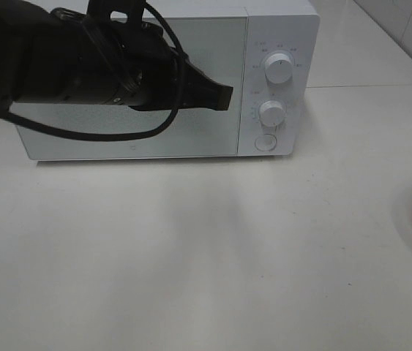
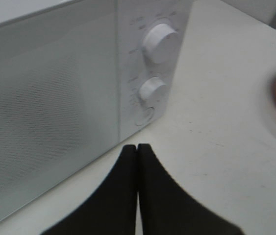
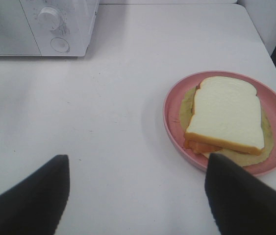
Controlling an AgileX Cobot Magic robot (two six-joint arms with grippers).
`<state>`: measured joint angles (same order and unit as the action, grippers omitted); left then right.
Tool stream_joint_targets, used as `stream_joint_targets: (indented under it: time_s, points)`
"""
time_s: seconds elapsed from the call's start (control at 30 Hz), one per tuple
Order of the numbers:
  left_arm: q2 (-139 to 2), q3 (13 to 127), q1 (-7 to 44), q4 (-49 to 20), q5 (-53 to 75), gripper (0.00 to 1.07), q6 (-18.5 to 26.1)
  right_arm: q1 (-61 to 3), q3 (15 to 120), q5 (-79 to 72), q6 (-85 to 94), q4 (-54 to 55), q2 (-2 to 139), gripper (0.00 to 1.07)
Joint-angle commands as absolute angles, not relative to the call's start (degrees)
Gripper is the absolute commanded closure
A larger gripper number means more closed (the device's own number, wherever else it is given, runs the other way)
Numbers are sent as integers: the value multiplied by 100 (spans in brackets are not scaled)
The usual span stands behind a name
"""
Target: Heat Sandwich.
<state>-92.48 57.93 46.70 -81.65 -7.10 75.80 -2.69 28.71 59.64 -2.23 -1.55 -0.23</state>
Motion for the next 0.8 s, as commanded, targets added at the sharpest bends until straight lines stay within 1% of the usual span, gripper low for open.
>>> stream_joint_targets:
  time_s: [0.03, 0.07, 0.13, 0.17, 0.23, 0.27, 0.3, 0.33, 0.37, 0.4, 0.43, 0.47, 0.53, 0.57, 0.6, 0.63, 0.7, 0.73, 0.77, 0.8]
  points:
    - [-9081, 5770, 4629, -8039, 166, 107, 7678, -286, 2876, 5942, -269, -178, -172, 33]
    - [-9081, 5770, 4629, -8039, 166, 107, 7678, -286, 2876, 5942, -269, -178, -172, 33]
    - [-9064, 5770, 4463, -7804, 877, 107, 7603, -286, 2876, 5942, -269, -178, -172, 33]
    - [-9058, 5770, 4228, -7454, 1719, 107, 7357, -286, 2876, 5942, -269, -178, -172, 33]
    - [-9064, 5781, 3919, -6881, 2384, 107, 6795, -286, 2876, 5942, -269, -178, -172, 33]
    - [-9064, 5781, 3919, -6881, 2384, 107, 6795, -286, 2876, 5942, -269, -178, -172, 33]
    - [-9064, 5793, 3793, -6606, 2578, 107, 6509, -286, 2876, 5942, -269, -178, -172, 33]
    - [-9064, 5850, 3495, -5924, 2962, 105, 5775, -286, 2876, 5942, -269, -178, -172, 33]
    - [-9064, 5901, 3352, -5529, 3157, 102, 5346, -286, 2876, 5942, -269, -178, -172, 33]
    - [-9064, 5901, 3352, -5529, 3157, 102, 5346, -286, 2876, 5942, -269, -178, -172, 33]
    - [-9064, 5964, 3231, -5128, 3346, 97, 4927, -286, 2876, 5942, -269, -178, -172, 33]
    - [-9064, 6096, 3042, -4354, 3701, 84, 4142, -286, 2876, 5942, -269, -178, -172, 33]
    - [-9064, 6240, 2905, -3736, 4005, 65, 3524, -286, 2876, 5942, -269, -178, -172, 33]
    - [-9064, 6240, 2905, -3736, 4005, 65, 3524, -286, 2876, 5942, -269, -178, -172, 33]
    - [-9058, 6303, 2853, -3421, 4171, 55, 3214, -286, 2876, 5942, -269, -178, -172, 33]
    - [-9047, 6400, 2773, -2911, 4429, 38, 2699, -286, 2876, 5942, -269, -178, -172, 33]
    - [-8995, 6423, 2727, -2406, 4607, 26, 2126, -286, 2876, 5942, -269, -178, -172, 33]
    - [-8995, 6423, 2727, -2406, 4607, 26, 2126, -286, 2876, 5942, -269, -178, -172, 33]
    - [-8932, 6423, 2659, -1971, 4778, 24, 1679, -286, 2876, 5942, -269, -178, -172, 33]
    - [-8887, 6417, 2607, -1725, 4910, 25, 1507, -286, 2876, 5942, -269, -178, -172, 33]
